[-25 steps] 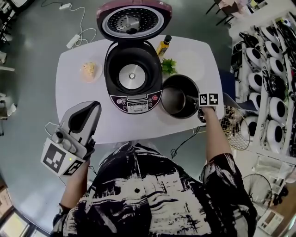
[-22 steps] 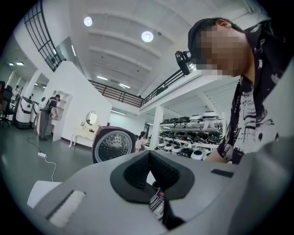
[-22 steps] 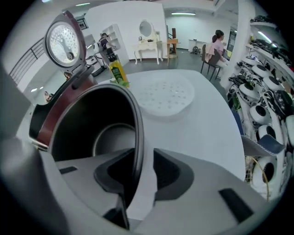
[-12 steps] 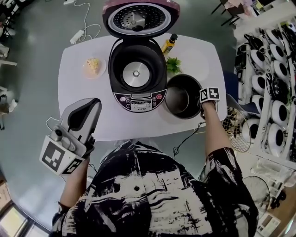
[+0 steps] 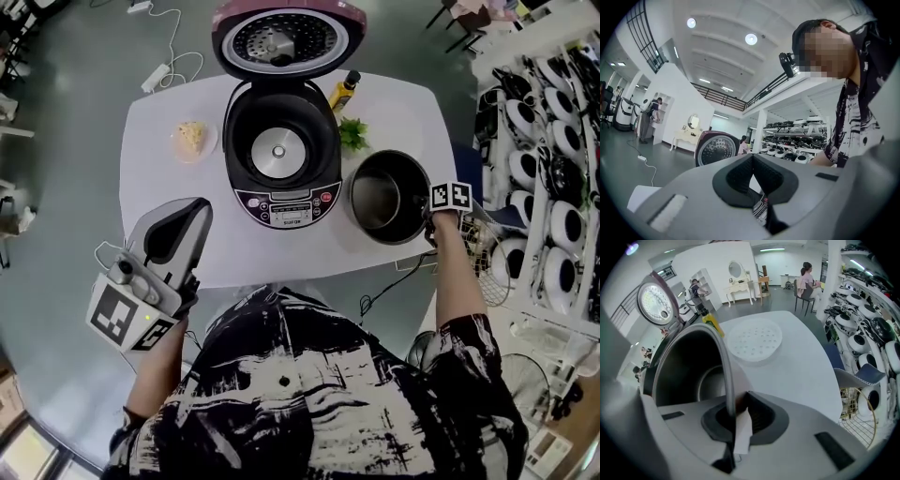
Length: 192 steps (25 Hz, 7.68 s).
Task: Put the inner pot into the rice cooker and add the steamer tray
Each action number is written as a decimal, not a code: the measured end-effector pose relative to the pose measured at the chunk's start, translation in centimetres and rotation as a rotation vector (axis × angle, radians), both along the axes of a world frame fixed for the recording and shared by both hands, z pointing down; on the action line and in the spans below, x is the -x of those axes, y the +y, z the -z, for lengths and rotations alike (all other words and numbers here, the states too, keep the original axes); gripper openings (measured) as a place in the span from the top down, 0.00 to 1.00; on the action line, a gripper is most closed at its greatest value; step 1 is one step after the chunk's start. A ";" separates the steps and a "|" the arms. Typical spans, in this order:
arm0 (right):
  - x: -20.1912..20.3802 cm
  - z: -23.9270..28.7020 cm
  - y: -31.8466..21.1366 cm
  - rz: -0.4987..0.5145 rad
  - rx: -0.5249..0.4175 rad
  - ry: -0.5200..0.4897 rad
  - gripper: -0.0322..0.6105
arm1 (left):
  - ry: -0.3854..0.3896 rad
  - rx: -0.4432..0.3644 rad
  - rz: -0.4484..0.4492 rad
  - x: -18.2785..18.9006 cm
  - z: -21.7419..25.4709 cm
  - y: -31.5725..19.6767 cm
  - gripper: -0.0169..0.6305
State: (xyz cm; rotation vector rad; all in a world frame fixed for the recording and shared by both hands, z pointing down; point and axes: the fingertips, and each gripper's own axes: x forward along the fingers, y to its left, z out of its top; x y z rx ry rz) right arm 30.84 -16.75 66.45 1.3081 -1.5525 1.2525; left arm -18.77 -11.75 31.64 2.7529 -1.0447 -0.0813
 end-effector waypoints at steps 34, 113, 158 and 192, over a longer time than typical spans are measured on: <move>28.4 12.3 -16.1 0.339 -0.111 -0.087 0.93 | 0.116 -0.049 0.149 11.5 0.9 1.7 0.97; -7.3 -8.6 -15.0 -0.429 -0.139 -0.006 0.67 | -0.073 0.136 0.013 -5.1 -4.1 -5.0 0.97; 29.4 11.4 -16.0 0.295 -0.296 -0.086 0.95 | 0.117 -0.019 -0.083 3.2 0.0 -0.1 0.97; 30.1 13.7 -16.4 0.397 -0.627 0.134 0.53 | 0.112 -0.026 -0.080 4.8 1.1 0.4 0.97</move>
